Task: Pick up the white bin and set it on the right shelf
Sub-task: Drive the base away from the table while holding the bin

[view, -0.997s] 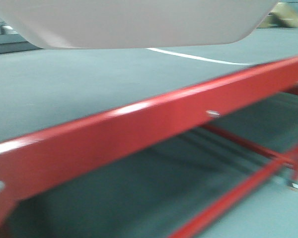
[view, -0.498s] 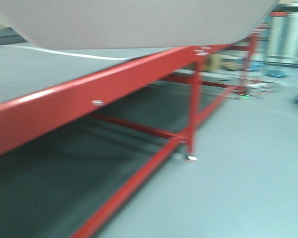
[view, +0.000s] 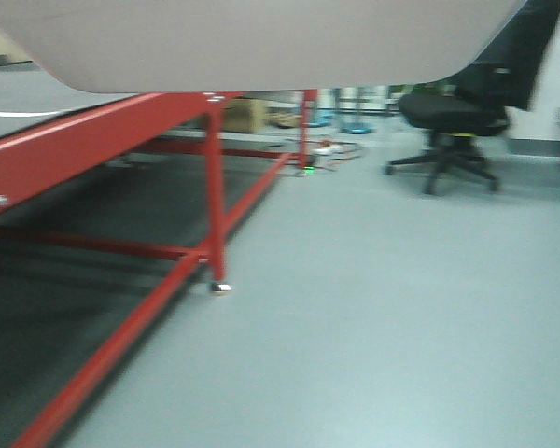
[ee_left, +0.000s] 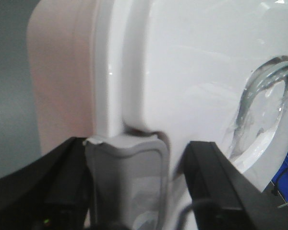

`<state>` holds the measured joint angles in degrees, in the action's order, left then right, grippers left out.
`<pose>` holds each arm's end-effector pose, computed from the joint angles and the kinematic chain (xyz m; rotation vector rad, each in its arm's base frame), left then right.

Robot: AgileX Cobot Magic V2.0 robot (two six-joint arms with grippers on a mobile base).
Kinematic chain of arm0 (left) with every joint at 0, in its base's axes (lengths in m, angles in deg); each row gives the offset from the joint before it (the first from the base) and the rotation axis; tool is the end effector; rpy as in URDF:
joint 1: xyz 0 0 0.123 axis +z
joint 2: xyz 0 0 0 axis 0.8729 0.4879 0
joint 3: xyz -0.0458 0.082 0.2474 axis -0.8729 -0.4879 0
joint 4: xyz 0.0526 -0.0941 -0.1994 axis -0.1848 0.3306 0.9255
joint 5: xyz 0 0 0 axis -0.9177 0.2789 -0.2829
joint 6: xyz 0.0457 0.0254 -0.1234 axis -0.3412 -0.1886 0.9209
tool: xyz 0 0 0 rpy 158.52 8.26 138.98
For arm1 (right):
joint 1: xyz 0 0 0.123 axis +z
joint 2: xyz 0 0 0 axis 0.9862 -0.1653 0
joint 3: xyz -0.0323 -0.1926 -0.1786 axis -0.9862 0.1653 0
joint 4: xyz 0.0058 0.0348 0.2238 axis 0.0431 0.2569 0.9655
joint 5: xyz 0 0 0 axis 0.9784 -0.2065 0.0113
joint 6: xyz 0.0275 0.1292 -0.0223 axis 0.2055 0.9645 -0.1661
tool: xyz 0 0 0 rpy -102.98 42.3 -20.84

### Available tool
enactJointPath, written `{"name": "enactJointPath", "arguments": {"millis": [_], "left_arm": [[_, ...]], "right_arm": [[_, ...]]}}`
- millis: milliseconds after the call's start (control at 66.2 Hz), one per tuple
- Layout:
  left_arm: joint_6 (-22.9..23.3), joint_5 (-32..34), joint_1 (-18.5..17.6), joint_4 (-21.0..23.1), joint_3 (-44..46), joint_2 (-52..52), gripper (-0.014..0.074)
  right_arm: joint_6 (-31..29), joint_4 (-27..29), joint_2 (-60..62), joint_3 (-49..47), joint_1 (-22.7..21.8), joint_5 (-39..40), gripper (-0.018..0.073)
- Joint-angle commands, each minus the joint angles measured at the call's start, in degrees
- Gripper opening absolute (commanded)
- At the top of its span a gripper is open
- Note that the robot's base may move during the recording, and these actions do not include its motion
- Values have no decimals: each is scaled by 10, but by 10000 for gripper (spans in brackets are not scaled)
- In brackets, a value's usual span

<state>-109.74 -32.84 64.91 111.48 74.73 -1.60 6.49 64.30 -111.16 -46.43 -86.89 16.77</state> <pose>0.1912 -0.0943 0.3801 0.5182 1.9616 -0.9132 0.1928 0.0884 0.3846 -0.4631 2.0157 0.9411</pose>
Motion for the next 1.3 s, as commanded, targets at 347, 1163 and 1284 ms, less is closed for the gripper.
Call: {"name": "enactJointPath", "arguments": {"millis": [347, 1163, 1284], "left_arm": [[-8, -13, -10, 87, 19, -12, 274], [-8, -13, -10, 87, 19, -12, 274], [-8, -13, -10, 87, 19, -12, 274]], "right_arm": [[-4, 102, 11, -21, 9, -49, 425], [-4, 102, 11, -21, 9, -50, 425], [-4, 102, 11, -21, 9, -51, 425]]}}
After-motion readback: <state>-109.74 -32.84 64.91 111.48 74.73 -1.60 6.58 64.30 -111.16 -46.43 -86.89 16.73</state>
